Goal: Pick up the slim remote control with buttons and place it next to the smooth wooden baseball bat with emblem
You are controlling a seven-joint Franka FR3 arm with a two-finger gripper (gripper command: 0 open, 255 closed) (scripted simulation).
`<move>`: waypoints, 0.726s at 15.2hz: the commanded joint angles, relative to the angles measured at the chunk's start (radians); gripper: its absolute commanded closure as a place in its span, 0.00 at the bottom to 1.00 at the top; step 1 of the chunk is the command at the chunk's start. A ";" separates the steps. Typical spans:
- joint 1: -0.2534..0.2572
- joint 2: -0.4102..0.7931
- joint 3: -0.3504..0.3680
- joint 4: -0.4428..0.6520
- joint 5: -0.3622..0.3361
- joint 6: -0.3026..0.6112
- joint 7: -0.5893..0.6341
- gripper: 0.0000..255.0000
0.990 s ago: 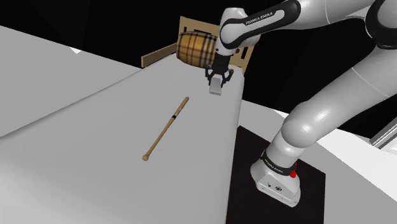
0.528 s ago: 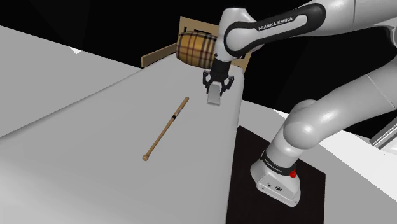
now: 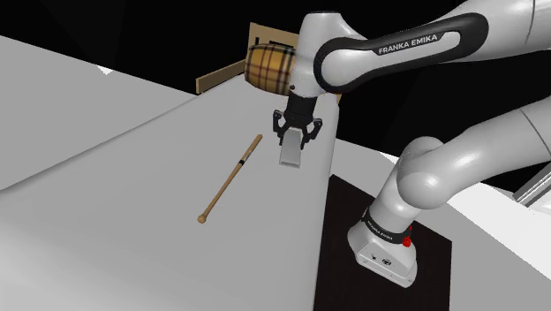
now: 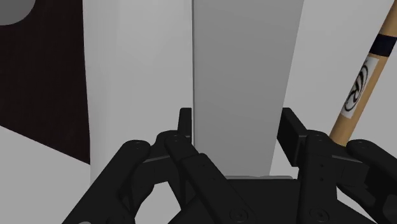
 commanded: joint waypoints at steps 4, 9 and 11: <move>0.081 -0.047 0.102 -0.011 0.077 -0.031 0.126 1.00; 0.154 -0.045 0.210 0.009 0.151 -0.040 0.255 1.00; 0.179 -0.033 0.254 0.026 0.177 -0.040 0.307 1.00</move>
